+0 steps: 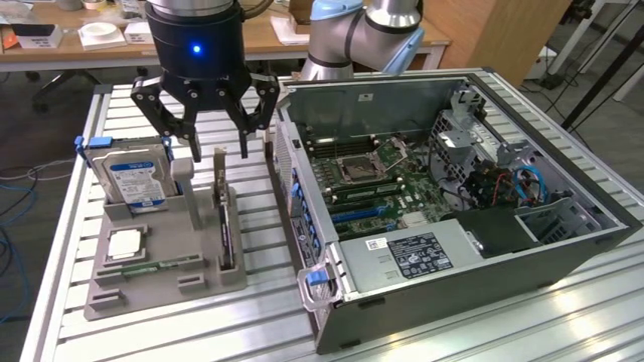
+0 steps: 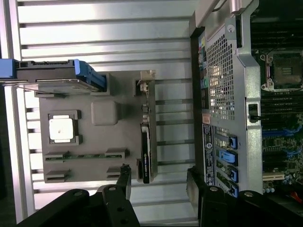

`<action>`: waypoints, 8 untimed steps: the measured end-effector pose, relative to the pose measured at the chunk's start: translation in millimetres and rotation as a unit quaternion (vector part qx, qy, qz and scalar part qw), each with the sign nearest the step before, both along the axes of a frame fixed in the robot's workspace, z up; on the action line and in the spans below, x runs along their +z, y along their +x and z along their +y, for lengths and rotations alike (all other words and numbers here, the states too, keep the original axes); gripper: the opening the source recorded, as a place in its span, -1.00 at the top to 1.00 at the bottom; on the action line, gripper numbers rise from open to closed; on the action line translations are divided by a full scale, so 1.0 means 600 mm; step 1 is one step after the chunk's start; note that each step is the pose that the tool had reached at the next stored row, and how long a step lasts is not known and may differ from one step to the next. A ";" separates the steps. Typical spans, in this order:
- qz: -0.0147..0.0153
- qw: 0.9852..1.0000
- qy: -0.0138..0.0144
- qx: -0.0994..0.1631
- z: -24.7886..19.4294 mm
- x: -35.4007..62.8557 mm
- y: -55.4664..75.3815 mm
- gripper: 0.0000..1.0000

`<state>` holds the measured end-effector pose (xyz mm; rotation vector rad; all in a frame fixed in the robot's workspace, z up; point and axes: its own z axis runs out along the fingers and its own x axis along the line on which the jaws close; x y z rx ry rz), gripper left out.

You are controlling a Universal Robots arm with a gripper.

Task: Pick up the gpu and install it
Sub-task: 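Pick up the gpu and move the gpu toward the slot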

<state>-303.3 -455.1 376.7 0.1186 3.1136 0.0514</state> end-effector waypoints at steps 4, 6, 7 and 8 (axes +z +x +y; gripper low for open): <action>0.005 1.000 0.000 0.000 0.0000 0.000 0.002 -0.18; 0.010 1.000 0.000 0.000 0.0000 0.000 0.003 -0.18; 0.011 1.000 0.000 0.000 0.0000 0.000 0.004 -0.18; 0.011 1.000 0.000 0.000 0.0000 0.000 0.004 -0.18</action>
